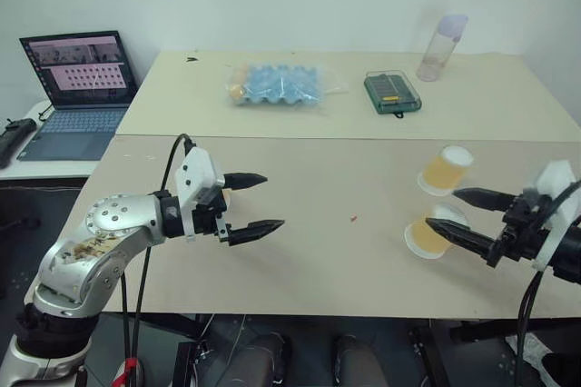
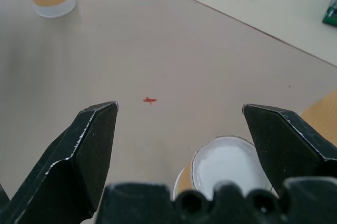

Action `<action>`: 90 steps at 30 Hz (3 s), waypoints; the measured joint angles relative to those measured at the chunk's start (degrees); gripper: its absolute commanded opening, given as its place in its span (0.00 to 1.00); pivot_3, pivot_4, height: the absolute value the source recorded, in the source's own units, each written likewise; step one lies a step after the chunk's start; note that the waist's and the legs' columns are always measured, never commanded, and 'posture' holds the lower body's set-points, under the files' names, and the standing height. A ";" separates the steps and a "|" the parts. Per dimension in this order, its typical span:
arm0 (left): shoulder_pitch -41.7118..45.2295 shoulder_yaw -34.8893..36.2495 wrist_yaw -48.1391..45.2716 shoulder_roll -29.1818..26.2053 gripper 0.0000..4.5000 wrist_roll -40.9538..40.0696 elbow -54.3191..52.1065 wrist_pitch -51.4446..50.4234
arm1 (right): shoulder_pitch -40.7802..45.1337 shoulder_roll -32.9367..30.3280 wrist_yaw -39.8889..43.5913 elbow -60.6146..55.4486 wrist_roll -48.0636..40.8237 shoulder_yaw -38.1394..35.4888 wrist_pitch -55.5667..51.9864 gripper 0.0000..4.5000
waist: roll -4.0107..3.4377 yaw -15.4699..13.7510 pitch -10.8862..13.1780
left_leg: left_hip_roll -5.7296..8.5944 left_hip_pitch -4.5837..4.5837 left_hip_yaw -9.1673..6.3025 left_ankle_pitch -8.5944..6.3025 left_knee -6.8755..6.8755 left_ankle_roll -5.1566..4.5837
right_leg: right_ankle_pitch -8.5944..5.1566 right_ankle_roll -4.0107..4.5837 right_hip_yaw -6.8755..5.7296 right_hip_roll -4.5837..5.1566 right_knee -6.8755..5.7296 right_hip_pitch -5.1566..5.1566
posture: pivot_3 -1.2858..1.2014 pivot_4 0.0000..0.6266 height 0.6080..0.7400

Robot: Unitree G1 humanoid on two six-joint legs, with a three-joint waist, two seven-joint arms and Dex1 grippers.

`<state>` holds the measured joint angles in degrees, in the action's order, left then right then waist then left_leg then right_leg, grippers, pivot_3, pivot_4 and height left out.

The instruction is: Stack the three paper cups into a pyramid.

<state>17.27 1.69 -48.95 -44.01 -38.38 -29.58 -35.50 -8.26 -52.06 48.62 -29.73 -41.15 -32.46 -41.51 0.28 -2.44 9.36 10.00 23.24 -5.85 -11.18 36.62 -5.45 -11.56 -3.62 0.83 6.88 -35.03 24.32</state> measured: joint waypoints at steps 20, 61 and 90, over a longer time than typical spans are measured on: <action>1.41 0.16 0.79 -0.02 0.98 -1.24 0.00 -2.22 | -1.81 4.64 -0.28 8.42 4.38 1.31 4.75 0.98 | 0.03 0.19 0.00 | -0.02 -0.04 0.02 0.01 0.01 0.02 | 0.01 0.01 0.02 -0.04 -0.02 -0.01 | 0.52 0.24 1.00; 0.22 2.36 3.30 -0.94 1.00 -2.22 -1.76 -3.51 | 28.01 9.86 -3.47 9.69 4.17 19.29 4.20 0.61 | 0.04 1.81 0.02 | -0.31 -0.06 0.10 0.11 0.10 0.19 | 0.25 0.24 0.11 -0.35 -0.02 0.02 | 0.52 0.24 1.00; -1.80 4.01 5.82 -0.94 1.00 -3.65 -4.75 -4.81 | 50.16 24.76 10.01 41.02 24.38 47.46 14.39 0.99 | 0.14 1.88 0.04 | -0.41 0.02 0.07 0.24 0.14 0.51 | 0.56 0.48 0.15 -0.65 -0.21 0.54 | 0.52 0.24 1.00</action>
<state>15.47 5.69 -43.13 -44.95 -42.03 -34.33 -40.31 41.90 -27.30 58.63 11.29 -16.77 15.00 -27.12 0.42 -0.56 9.40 9.59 23.25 -5.78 -10.93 36.77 -4.94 -11.00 -3.14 0.98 6.23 -35.24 24.86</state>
